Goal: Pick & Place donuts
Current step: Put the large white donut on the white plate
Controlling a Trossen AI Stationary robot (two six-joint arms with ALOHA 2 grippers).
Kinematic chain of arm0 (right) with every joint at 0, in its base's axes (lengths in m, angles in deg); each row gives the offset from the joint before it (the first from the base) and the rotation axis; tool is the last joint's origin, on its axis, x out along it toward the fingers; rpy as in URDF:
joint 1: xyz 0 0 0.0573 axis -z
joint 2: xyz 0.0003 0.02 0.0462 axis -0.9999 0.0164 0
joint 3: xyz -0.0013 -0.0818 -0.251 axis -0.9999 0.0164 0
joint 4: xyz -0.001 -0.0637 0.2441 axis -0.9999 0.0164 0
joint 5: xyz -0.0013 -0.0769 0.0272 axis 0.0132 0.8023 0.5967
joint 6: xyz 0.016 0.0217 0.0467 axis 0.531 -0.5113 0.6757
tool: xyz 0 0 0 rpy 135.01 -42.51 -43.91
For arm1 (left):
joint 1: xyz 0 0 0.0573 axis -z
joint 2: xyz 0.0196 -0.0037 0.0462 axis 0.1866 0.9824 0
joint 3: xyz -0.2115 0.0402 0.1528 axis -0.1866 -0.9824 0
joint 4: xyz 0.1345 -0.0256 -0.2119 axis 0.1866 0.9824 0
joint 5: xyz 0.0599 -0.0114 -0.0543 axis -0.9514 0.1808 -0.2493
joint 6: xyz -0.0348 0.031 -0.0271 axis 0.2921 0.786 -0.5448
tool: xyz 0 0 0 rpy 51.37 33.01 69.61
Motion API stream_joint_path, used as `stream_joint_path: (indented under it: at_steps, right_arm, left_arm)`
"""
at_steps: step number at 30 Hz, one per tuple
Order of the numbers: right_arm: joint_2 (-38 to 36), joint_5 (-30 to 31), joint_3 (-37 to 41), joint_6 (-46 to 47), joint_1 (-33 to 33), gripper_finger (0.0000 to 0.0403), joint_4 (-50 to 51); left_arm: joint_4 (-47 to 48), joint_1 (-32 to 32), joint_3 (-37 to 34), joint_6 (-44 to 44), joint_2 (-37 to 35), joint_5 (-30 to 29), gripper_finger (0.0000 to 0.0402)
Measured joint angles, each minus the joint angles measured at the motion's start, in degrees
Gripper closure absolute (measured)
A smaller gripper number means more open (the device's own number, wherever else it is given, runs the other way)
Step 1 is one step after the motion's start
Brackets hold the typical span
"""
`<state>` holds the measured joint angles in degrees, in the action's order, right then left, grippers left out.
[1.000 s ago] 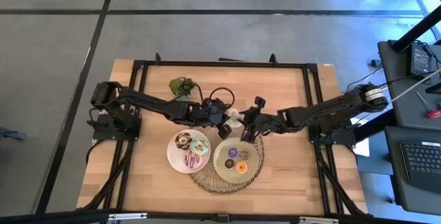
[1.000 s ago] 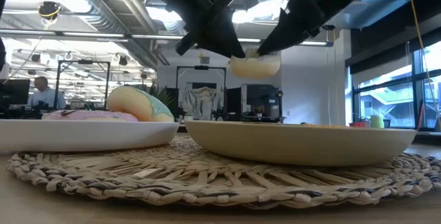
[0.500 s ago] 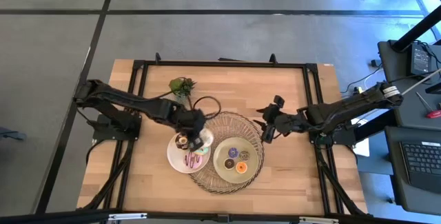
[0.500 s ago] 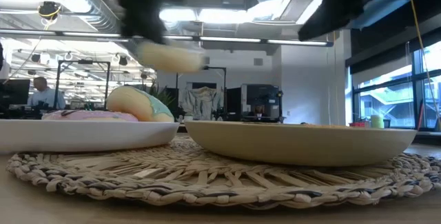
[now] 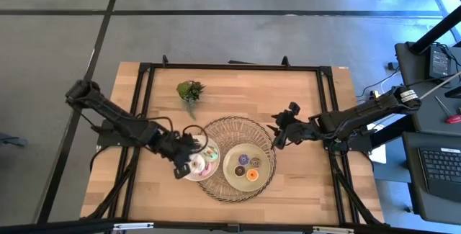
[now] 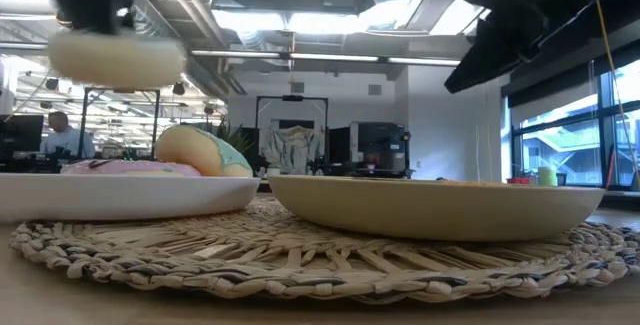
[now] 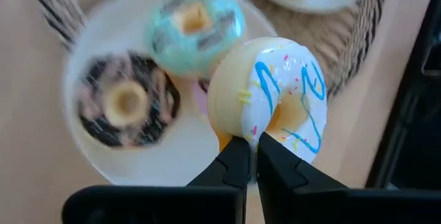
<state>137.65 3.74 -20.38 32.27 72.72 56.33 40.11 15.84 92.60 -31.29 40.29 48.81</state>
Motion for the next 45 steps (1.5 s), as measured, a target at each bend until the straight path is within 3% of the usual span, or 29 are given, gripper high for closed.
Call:
stream_joint_path:
  at_steps: [6,21,38,45]
  right_arm:
    - [0.0,0.0,0.0,-1.2,0.0,0.0201,-3.5]
    - [0.0,0.0,0.0,-1.4,0.0,0.0201,-9.3]
    - [0.0,-0.2,0.0,-4.0,0.0,0.0201,-9.4]
    - [0.0,-0.5,0.0,-4.1,0.0,0.0201,-9.4]
  left_arm:
    - [-10.5,3.0,-9.6,1.0,-4.4,2.5,0.039]
    - [-10.7,3.6,-19.1,11.0,-7.6,-0.2,0.0389]
    - [-10.8,3.6,-20.2,14.8,-7.6,-8.0,0.0357]
    - [-10.8,3.6,-20.2,10.7,-7.6,-8.6,0.0338]
